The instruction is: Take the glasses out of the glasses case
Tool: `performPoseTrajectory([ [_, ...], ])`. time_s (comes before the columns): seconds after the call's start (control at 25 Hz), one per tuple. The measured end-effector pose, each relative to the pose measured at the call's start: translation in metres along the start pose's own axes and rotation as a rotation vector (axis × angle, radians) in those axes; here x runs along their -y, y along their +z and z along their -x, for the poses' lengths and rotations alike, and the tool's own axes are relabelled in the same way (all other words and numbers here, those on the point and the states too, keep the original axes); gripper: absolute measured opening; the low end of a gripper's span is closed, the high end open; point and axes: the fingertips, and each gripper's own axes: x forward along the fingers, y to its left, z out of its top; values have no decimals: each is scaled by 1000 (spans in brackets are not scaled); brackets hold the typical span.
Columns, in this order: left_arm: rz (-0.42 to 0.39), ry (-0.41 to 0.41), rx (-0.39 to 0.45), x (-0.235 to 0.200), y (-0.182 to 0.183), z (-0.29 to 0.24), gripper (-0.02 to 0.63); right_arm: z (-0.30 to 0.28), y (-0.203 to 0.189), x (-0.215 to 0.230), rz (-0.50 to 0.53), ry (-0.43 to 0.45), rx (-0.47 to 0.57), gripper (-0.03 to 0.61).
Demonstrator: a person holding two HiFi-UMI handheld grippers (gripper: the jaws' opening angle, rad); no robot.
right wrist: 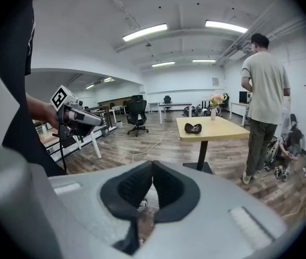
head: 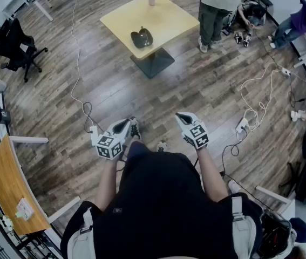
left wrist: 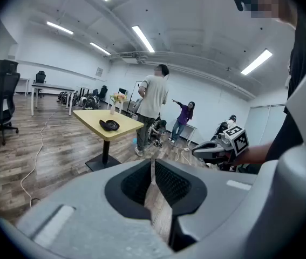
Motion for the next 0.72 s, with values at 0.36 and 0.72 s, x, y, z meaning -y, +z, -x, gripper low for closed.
performPoseTrajectory([
  [0.36, 12, -2, -4, -23, 7, -6, 32, -23, 12, 3, -3, 3, -15, 3],
  [0.72, 32, 9, -5, -64, 21, -10, 32, -62, 35, 8, 8, 15, -20, 5],
])
